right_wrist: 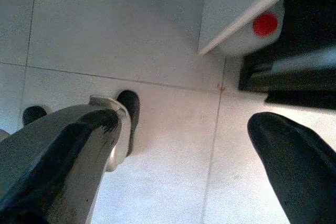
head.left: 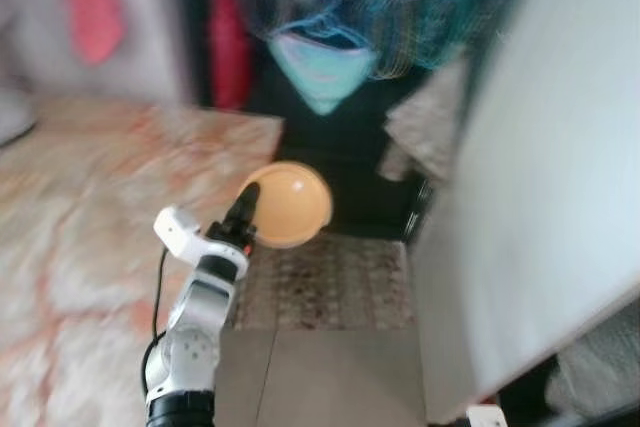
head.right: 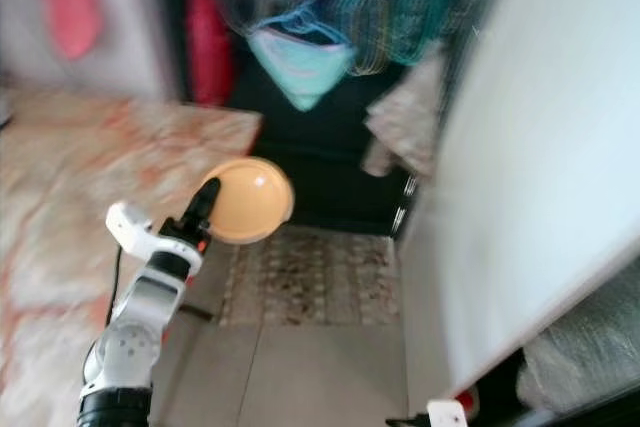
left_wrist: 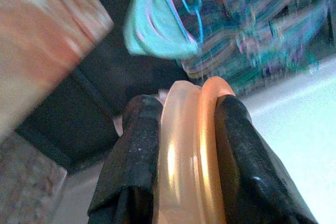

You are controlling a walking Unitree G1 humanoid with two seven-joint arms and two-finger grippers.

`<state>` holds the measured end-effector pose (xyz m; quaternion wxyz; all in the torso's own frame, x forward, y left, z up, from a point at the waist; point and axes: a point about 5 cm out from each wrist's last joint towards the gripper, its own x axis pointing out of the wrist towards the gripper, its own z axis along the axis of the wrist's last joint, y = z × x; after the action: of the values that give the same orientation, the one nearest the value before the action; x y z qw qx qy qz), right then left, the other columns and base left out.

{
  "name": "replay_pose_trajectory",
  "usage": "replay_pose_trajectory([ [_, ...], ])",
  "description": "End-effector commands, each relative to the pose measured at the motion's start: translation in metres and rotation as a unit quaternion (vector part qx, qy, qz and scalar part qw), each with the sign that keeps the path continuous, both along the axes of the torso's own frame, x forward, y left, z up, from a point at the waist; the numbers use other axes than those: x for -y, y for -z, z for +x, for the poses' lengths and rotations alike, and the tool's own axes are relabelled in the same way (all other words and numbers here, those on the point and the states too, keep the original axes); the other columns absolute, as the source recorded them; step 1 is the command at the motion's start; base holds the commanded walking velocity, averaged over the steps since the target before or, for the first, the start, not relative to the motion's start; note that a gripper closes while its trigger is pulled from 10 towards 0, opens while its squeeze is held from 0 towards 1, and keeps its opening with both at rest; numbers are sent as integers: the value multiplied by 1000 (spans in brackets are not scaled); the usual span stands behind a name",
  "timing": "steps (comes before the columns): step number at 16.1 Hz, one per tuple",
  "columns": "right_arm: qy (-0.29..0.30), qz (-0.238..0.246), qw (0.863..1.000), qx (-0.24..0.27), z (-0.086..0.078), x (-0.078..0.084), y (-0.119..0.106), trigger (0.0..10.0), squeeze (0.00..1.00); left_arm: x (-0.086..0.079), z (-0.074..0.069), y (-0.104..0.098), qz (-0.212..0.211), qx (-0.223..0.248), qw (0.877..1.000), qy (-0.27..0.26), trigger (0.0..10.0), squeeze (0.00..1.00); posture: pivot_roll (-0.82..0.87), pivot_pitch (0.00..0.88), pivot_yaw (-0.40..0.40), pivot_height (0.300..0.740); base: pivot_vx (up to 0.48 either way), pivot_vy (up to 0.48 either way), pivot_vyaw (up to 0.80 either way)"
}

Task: Restocking fridge

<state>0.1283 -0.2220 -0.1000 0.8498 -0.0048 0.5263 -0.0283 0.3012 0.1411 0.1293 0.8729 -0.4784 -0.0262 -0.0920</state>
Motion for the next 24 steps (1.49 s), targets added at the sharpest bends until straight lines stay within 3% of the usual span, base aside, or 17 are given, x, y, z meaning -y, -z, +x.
replay_pose_trajectory([
  [1,0,-8,1000,-5,-4,6,0,10000,0,11,2,-7,-11,14,1000,17,10000,0,29,0,-3,740,0,0,-763],
  [24,0,-7,1000,-5,-4,5,0,10000,0,7,0,4,2,-5,1000,16,10000,0,29,0,2,740,0,0,-759],
])
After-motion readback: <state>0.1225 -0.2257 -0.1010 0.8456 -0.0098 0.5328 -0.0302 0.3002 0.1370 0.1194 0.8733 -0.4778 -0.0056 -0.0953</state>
